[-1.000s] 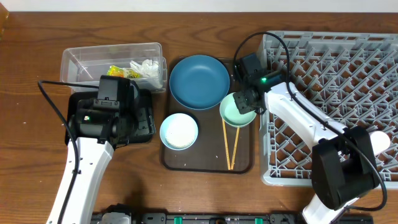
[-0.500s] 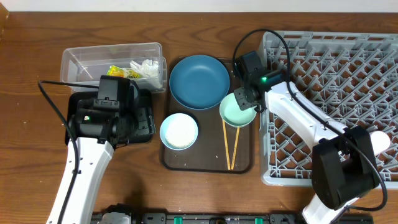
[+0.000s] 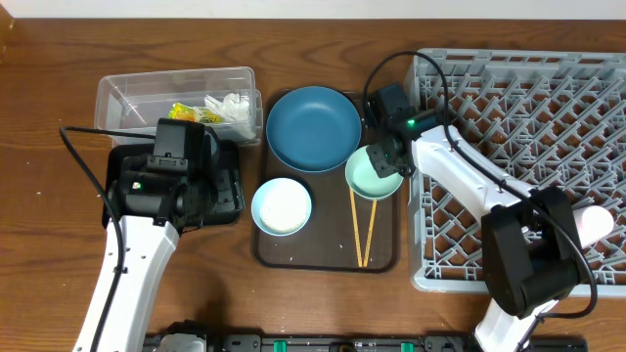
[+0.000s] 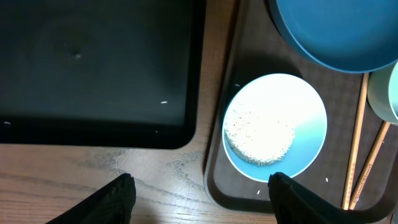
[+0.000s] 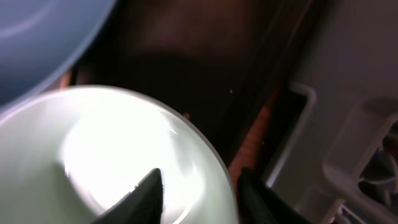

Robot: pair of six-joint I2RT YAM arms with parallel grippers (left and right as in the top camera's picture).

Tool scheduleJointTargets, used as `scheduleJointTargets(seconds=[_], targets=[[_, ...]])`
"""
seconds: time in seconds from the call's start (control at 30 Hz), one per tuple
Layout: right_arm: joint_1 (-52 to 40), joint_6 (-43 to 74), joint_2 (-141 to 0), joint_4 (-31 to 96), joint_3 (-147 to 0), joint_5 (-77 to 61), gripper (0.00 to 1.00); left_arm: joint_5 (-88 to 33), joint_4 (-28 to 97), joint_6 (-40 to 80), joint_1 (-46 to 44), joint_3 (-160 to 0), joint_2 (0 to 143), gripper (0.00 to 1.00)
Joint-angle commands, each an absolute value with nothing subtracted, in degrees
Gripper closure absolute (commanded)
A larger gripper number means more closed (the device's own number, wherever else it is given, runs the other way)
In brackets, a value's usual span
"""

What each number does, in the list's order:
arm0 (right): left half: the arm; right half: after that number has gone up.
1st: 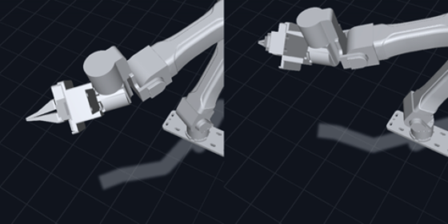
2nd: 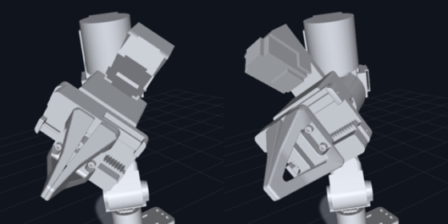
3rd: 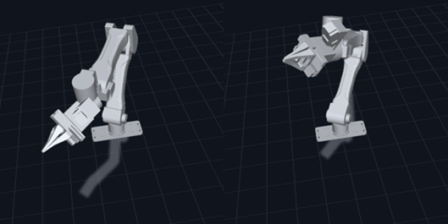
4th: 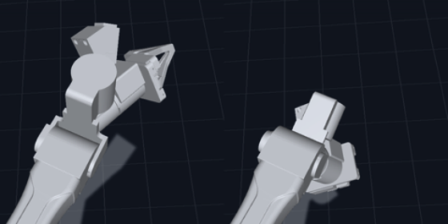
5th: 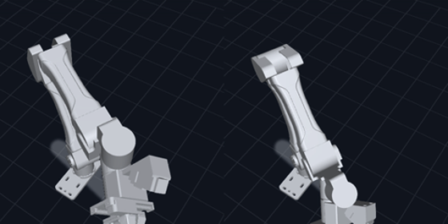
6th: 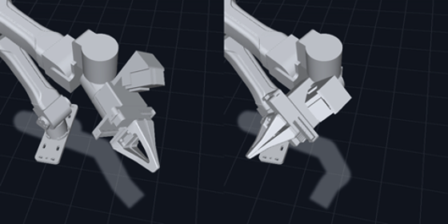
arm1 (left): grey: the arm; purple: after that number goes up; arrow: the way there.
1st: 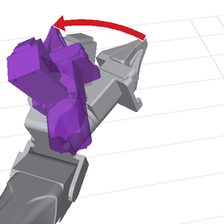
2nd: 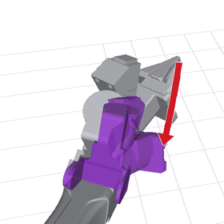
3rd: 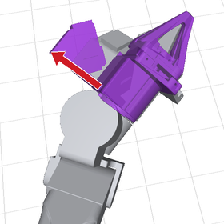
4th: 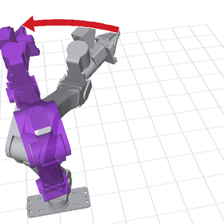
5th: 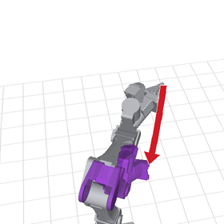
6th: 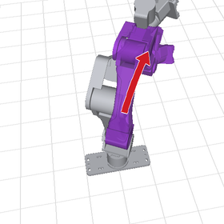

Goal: Sort waste into correct bins and load items into the dishwasher rack
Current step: 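Lift the mint-green bowl with the right gripper and place it in the rack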

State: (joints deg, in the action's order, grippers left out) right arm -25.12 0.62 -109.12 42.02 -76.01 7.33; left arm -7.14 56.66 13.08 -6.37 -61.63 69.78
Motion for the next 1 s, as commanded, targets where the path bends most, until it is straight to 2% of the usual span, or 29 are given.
scheduleJointTargets(seconds=[0.0,0.23,0.47,0.67,0.97], targets=[[-25.19,0.38,-109.54,43.0,-76.84,5.72,0.76,-7.05,56.93,12.73,-6.02,-62.11,70.0,0.28],[-25.21,1.43,-109.54,45.71,-76.84,5.06,0.99,-7.05,56.93,12.73,-6.02,-62.11,70.0,0.28],[-25.15,5.8,-108.6,47.09,-76.93,4.75,0.99,-7.05,56.93,12.73,-6.02,-62.11,70.0,0.28],[-25.02,6.17,-100.79,46.87,-77.3,5.17,0.99,-7.05,56.95,12.73,-6.02,-62.11,70.0,0.28],[-20.21,6.17,-85.54,44.64,-77.32,18.68,0.99,-7.05,56.95,12.73,-6.02,-62.11,70.0,0.28]])
